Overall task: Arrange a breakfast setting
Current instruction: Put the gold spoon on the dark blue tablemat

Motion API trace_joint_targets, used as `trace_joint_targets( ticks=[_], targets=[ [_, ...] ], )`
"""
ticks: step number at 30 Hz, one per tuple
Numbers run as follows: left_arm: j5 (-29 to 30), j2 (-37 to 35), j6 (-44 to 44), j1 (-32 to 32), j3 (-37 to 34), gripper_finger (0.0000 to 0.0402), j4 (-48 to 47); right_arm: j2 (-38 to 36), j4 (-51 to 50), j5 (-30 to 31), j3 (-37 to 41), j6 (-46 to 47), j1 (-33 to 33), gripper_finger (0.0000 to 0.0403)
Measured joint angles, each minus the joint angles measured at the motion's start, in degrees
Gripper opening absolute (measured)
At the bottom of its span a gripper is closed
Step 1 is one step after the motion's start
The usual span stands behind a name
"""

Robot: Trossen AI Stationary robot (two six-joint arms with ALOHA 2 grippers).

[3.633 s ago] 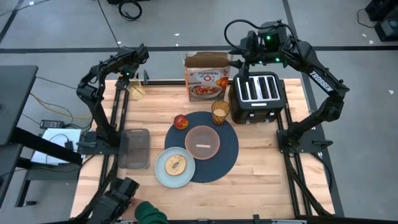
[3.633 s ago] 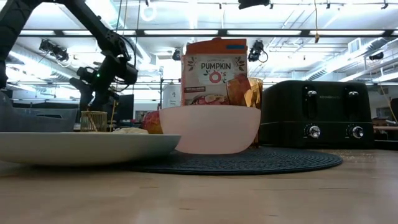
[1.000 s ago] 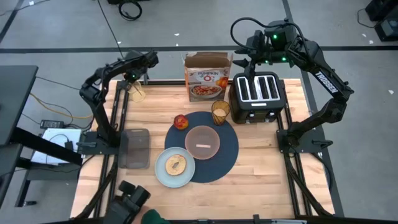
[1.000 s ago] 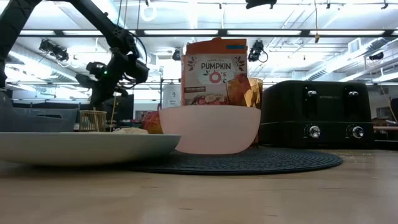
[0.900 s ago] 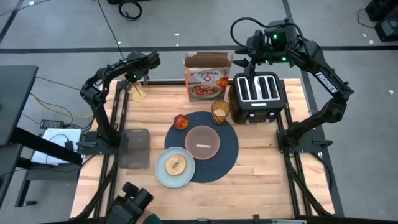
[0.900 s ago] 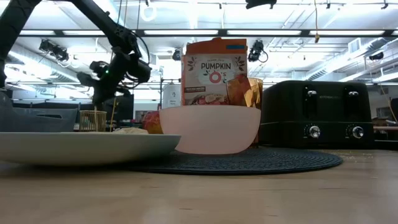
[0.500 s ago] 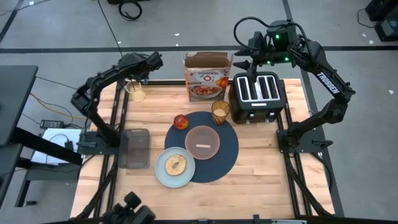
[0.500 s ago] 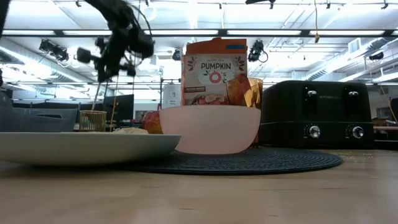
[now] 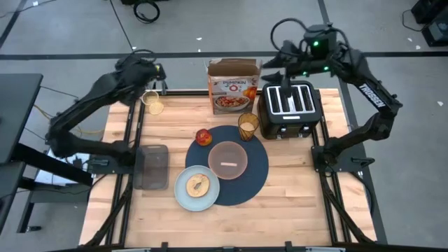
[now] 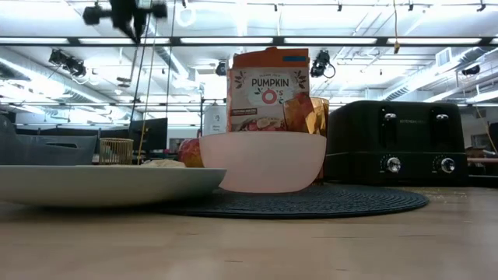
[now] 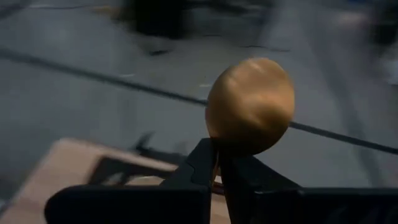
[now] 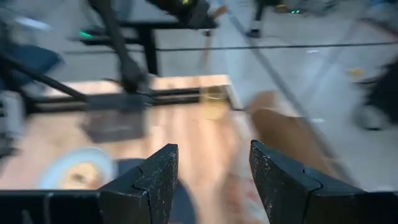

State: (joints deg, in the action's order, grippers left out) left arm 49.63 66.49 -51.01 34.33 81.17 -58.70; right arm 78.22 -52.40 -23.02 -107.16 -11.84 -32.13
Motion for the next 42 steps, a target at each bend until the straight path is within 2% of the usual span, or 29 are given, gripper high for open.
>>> trace_joint_targets(
  ticks=[3,7,13,17,19,21,27,31,33,37,42],
  targets=[
    [-5.62,-4.76,8.65,-3.68,0.00,0.0021,7.52,0.15,4.07,-2.63,4.55,3.96,3.12,0.0205],
    [-17.41,-8.71,18.64,-7.45,0.02,0.0019,17.59,0.44,10.14,-2.84,9.61,5.02,10.40,0.0205],
    [-36.26,-10.29,29.61,-12.24,0.04,0.0019,33.35,2.18,30.64,6.00,11.58,16.47,19.67,0.0210],
    [-45.09,-9.16,35.07,-16.26,0.04,0.0019,41.71,6.69,38.94,6.86,8.75,23.04,22.29,0.0224],
    [-45.62,-8.55,35.19,-18.09,0.04,0.0019,43.63,9.90,38.65,7.16,6.30,23.90,23.77,0.0232],
    [-45.25,-7.69,34.97,-19.64,0.04,0.0019,45.13,13.06,37.18,11.58,3.73,20.48,26.02,0.0238],
    [-36.51,-3.67,28.87,-22.56,0.04,0.0019,44.70,20.23,31.13,45.67,-3.26,5.94,33.27,0.0240],
    [-34.93,-1.50,26.47,-24.20,0.04,0.0019,46.18,23.25,30.97,59.28,-5.43,-0.17,35.20,0.0240],
    [-34.49,-0.57,25.90,-25.04,0.02,0.0019,47.14,24.38,31.03,62.24,-5.67,-1.37,35.40,0.0239],
    [-31.91,0.38,25.71,-26.67,0.01,0.0019,48.03,24.96,30.99,62.42,-5.67,-0.95,35.39,0.0226],
    [-27.26,0.96,25.74,-28.36,0.00,0.0019,47.99,24.83,31.40,63.43,-5.76,0.26,35.25,0.0181]
  ],
)
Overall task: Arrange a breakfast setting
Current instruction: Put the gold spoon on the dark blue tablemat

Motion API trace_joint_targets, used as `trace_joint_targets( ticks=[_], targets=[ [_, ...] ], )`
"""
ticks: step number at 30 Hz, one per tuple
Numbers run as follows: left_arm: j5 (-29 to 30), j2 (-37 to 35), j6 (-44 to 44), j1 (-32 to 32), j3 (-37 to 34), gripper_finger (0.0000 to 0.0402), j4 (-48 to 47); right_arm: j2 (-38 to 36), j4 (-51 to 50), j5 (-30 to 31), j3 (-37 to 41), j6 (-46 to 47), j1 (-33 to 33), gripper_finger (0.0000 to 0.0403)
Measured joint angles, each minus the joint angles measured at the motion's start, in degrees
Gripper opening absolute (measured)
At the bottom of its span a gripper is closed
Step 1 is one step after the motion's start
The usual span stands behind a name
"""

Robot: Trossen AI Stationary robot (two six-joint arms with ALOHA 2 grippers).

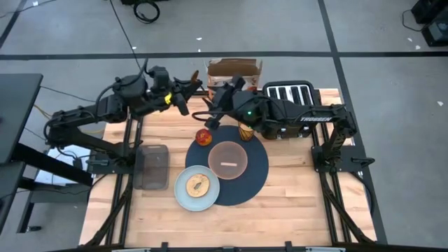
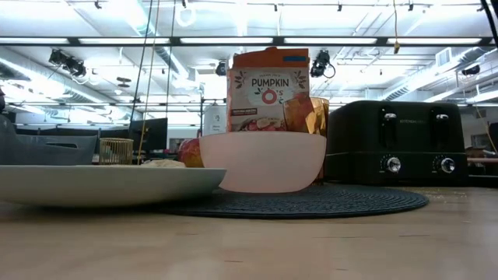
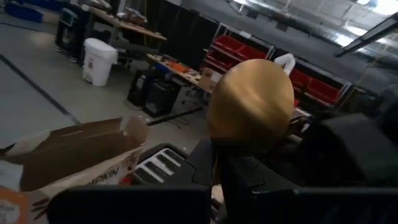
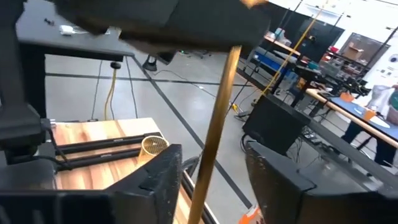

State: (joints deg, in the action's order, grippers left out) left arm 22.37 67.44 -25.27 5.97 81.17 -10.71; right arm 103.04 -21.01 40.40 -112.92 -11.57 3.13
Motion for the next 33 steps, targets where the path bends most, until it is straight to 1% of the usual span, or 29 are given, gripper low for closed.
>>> trace_joint_targets(
  ticks=[4,13,14,18,21,24,26,30,33],
  targets=[
    [1.25,0.06,0.20,-0.72,-0.03,0.0020,1.38,-0.02,0.46,-0.80,0.00,0.07,-0.71,0.0135],
    [3.35,0.17,0.12,-0.76,0.00,0.0020,1.34,-0.02,0.61,-2.48,0.00,2.09,-1.74,0.0033],
    [3.90,0.15,0.14,-0.76,0.00,0.0020,1.40,-0.02,0.90,-3.07,0.00,2.21,-1.76,0.0025],
    [3.74,0.15,0.73,-0.76,0.00,0.0032,1.24,-0.02,0.99,-3.21,0.00,3.60,-1.85,0.0025],
    [3.56,0.11,3.42,-0.76,0.00,0.0068,0.76,-0.02,0.80,-3.08,0.00,4.15,-1.91,0.0025],
    [3.41,-1.06,5.28,-0.76,-0.02,0.0123,0.42,-0.19,0.37,-2.30,0.00,4.76,-1.96,0.0025],
    [3.27,-3.12,7.94,-0.86,-0.02,0.0164,-0.60,-0.97,-1.39,-0.83,-0.03,6.80,-1.82,0.0025],
    [2.23,-8.49,14.35,-2.62,0.02,0.0232,-8.57,-4.61,-14.48,0.28,-3.45,18.37,-0.01,0.0025],
    [2.71,-12.27,15.75,-4.25,0.02,0.0261,-15.73,-7.43,-27.60,0.21,-5.47,30.41,2.95,0.0025]
  ],
)
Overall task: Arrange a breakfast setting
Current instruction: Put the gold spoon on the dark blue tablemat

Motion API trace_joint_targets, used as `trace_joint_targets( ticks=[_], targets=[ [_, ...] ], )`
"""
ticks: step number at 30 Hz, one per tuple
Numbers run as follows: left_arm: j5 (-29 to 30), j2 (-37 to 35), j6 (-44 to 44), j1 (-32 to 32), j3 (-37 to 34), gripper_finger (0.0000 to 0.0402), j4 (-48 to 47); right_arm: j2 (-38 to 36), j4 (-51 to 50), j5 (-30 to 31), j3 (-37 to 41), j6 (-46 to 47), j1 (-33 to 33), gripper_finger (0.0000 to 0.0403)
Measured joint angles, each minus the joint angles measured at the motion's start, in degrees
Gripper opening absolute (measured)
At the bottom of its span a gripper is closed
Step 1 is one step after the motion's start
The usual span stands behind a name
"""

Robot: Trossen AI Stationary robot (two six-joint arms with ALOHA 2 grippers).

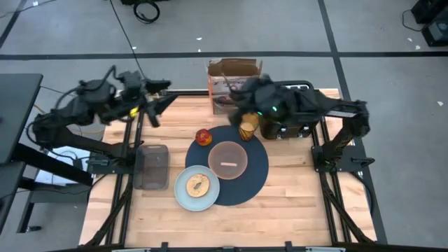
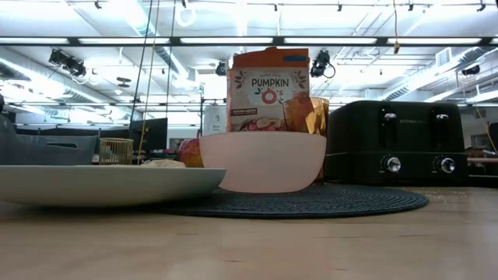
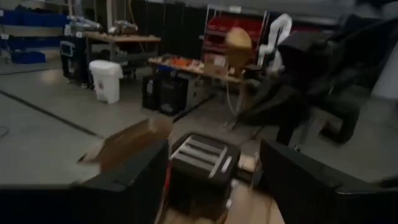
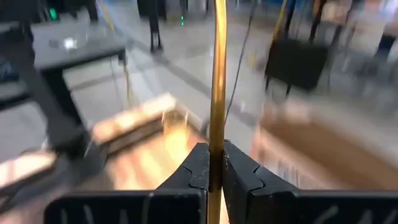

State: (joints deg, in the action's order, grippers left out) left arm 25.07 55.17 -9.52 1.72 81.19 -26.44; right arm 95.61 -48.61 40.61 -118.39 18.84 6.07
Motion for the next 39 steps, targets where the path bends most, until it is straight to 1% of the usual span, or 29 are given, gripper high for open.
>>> trace_joint_targets(
  ticks=[4,8,10,11,13,15,16,17,20,25,28,30,32,36,39],
  targets=[
    [0.90,-3.18,-1.24,-1.37,0.02,0.0271,-7.91,-1.13,-17.40,-5.07,0.20,22.32,5.56,0.0025],
    [0.88,-4.04,-2.54,-1.74,0.02,0.0268,-12.60,-0.44,-30.84,-10.39,0.30,44.60,12.94,0.0025],
    [0.78,-3.91,-2.46,-1.74,0.01,0.0264,-13.86,0.47,-36.68,-13.57,2.55,56.22,16.58,0.0025],
    [0.79,-3.81,-2.09,-1.74,0.02,0.0263,-13.92,0.86,-39.32,-15.85,4.22,61.87,17.95,0.0025],
    [0.84,-3.48,-1.78,-1.70,0.00,0.0261,-13.84,0.84,-41.40,-22.96,9.02,72.22,20.02,0.0025],
    [0.93,-3.09,-1.80,-1.71,0.02,0.0261,-13.45,0.32,-40.24,-30.92,15.01,77.81,20.91,0.0025],
    [0.91,-2.95,-1.81,-1.71,0.02,0.0261,-13.41,0.29,-38.49,-32.91,17.96,79.75,21.36,0.0025],
    [0.93,-2.56,-1.84,-1.71,0.02,0.0261,-13.29,0.31,-36.16,-33.49,20.97,81.16,21.74,0.0025],
    [0.82,-2.02,-1.95,-1.71,0.00,0.0261,-13.01,0.15,-27.41,-33.03,30.44,84.60,22.07,0.0025],
    [0.73,-1.24,-5.35,-3.00,0.00,0.0261,-12.86,-0.33,-6.59,-32.91,47.14,91.00,20.91,0.0025],
    [0.68,-0.76,-5.77,-4.94,0.00,0.0261,-12.69,-0.22,-0.14,-30.93,53.96,95.23,19.64,0.0025],
    [0.59,-0.27,-6.04,-6.16,-0.02,0.0261,-12.20,-0.17,1.90,-29.12,56.98,98.20,18.38,0.0025],
    [0.60,0.15,-5.96,-7.04,0.00,0.0261,-11.06,-0.17,2.41,-28.73,58.95,98.11,16.62,0.0025],
    [0.66,1.22,-5.64,-8.06,0.00,0.0261,-9.95,-0.15,3.41,-28.67,60.50,91.22,13.10,0.0025],
    [0.78,2.05,-5.29,-8.12,0.01,0.0261,-9.73,-0.15,3.71,-26.40,61.22,89.41,11.10,0.0025]
  ],
)
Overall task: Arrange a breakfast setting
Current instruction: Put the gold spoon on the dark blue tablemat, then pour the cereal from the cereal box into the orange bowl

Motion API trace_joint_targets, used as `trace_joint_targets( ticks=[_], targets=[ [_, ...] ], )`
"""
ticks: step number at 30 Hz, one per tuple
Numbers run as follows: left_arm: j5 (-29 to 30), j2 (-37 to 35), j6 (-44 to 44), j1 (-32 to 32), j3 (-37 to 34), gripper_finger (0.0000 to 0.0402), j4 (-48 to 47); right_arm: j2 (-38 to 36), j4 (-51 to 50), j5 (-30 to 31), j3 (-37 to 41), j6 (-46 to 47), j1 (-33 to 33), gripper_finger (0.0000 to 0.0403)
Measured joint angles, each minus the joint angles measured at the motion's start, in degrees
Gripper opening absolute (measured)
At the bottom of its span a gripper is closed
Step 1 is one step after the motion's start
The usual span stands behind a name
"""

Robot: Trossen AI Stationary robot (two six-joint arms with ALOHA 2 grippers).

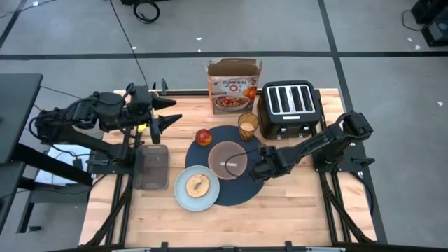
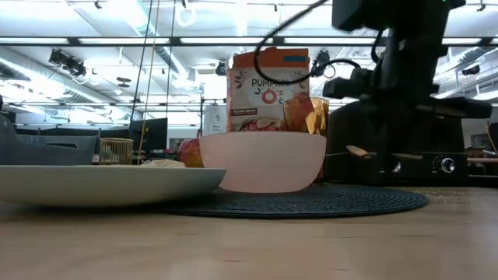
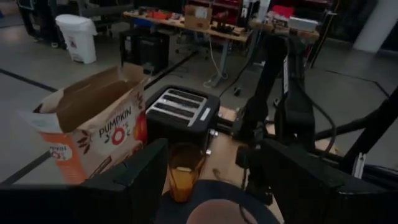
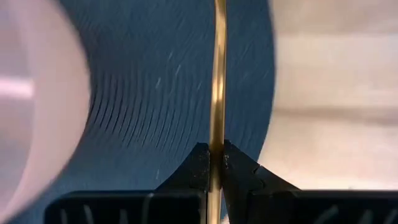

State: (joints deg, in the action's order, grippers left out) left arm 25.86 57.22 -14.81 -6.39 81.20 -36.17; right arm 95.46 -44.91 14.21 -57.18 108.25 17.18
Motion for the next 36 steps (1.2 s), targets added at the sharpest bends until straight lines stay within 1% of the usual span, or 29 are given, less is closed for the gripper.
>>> trace_joint_targets(
  ticks=[2,4,7,11,14,16,20,29,34,36],
  targets=[
    [-0.01,0.28,0.00,0.00,-0.06,0.0261,-0.34,0.00,0.40,1.28,0.89,1.21,-1.12,0.0025],
    [0.07,0.83,0.00,0.02,-0.08,0.0261,0.17,0.02,3.24,2.46,1.84,0.94,-1.86,0.0025],
    [0.08,1.03,0.17,0.02,-0.05,0.0261,0.27,0.67,7.53,2.43,2.20,-0.70,-2.32,0.0025],
    [0.11,1.25,0.11,0.02,-0.03,0.0261,0.39,2.29,7.84,2.62,2.22,0.34,-1.98,0.0025],
    [0.12,1.30,0.35,0.02,-0.03,0.0261,0.70,4.30,8.38,0.46,2.22,-0.39,-1.71,0.0025],
    [0.13,1.28,0.46,0.07,-0.03,0.0261,0.75,5.53,10.50,-0.40,2.11,-0.74,-1.71,0.0025],
    [0.12,1.28,0.48,0.07,-0.03,0.0261,0.82,6.00,10.78,-0.63,2.05,-0.81,-1.73,0.0025],
    [0.10,1.28,0.53,0.07,-0.03,0.0261,0.33,6.01,10.45,-0.71,2.08,-0.48,-1.80,0.0068],
    [0.10,1.28,0.51,0.07,-0.03,0.0261,0.29,6.01,10.08,-1.18,1.87,-0.47,-1.80,0.0079],
    [0.10,1.28,0.48,0.07,-0.03,0.0261,0.28,6.03,7.84,-2.01,0.88,-0.75,-1.82,0.0081]
  ],
)
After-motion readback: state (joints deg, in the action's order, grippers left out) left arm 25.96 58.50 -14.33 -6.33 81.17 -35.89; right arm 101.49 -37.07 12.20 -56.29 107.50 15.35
